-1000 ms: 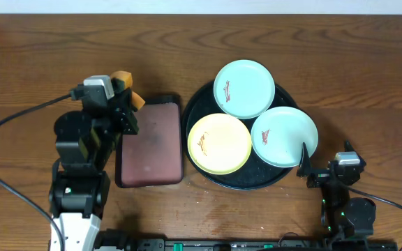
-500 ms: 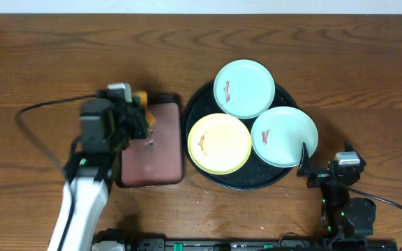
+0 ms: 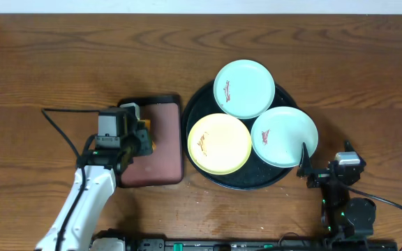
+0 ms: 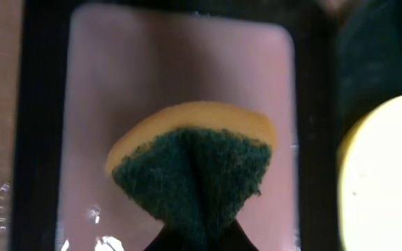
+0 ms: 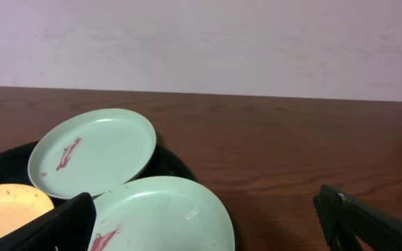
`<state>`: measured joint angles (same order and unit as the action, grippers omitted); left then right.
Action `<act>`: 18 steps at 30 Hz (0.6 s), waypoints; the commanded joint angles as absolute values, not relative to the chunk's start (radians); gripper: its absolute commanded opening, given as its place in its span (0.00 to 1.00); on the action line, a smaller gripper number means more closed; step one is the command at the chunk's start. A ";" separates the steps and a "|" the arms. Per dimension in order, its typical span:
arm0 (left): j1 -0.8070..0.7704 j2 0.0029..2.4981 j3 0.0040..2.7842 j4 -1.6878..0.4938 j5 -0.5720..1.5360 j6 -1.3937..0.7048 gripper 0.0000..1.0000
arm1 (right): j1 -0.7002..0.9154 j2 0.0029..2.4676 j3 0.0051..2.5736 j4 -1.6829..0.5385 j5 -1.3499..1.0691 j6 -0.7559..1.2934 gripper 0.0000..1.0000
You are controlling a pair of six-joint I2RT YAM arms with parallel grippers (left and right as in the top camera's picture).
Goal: Clean dirty plates on tray and stack at the side
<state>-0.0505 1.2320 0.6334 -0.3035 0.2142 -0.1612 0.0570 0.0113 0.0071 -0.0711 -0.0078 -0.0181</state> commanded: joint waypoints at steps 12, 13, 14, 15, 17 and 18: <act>-0.054 0.816 1.128 -0.525 0.248 -0.390 0.07 | 0.062 0.007 0.007 -0.078 -0.008 -0.023 0.99; -0.054 0.824 1.127 -0.540 0.257 -0.442 0.07 | 0.062 0.007 0.007 -0.078 -0.008 -0.023 0.99; -0.054 0.837 1.123 -0.546 0.290 -0.507 0.07 | 0.062 0.007 0.007 -0.078 -0.008 -0.023 0.99; -0.056 0.852 1.117 -0.545 0.338 -0.559 0.08 | 0.062 0.007 0.007 -0.078 -0.009 -0.023 0.99; -0.075 0.902 1.115 -0.546 0.414 -0.656 0.07 | 0.062 0.007 0.007 -0.078 -0.008 -0.023 0.99; -0.091 0.931 1.115 -0.546 0.432 -0.673 0.08 | 0.062 0.007 0.007 -0.078 -0.008 -0.023 0.99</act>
<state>-0.0582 0.8524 1.1301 -0.5491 0.3004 -0.4667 0.0570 0.0113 0.0071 -0.0715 -0.0078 -0.0181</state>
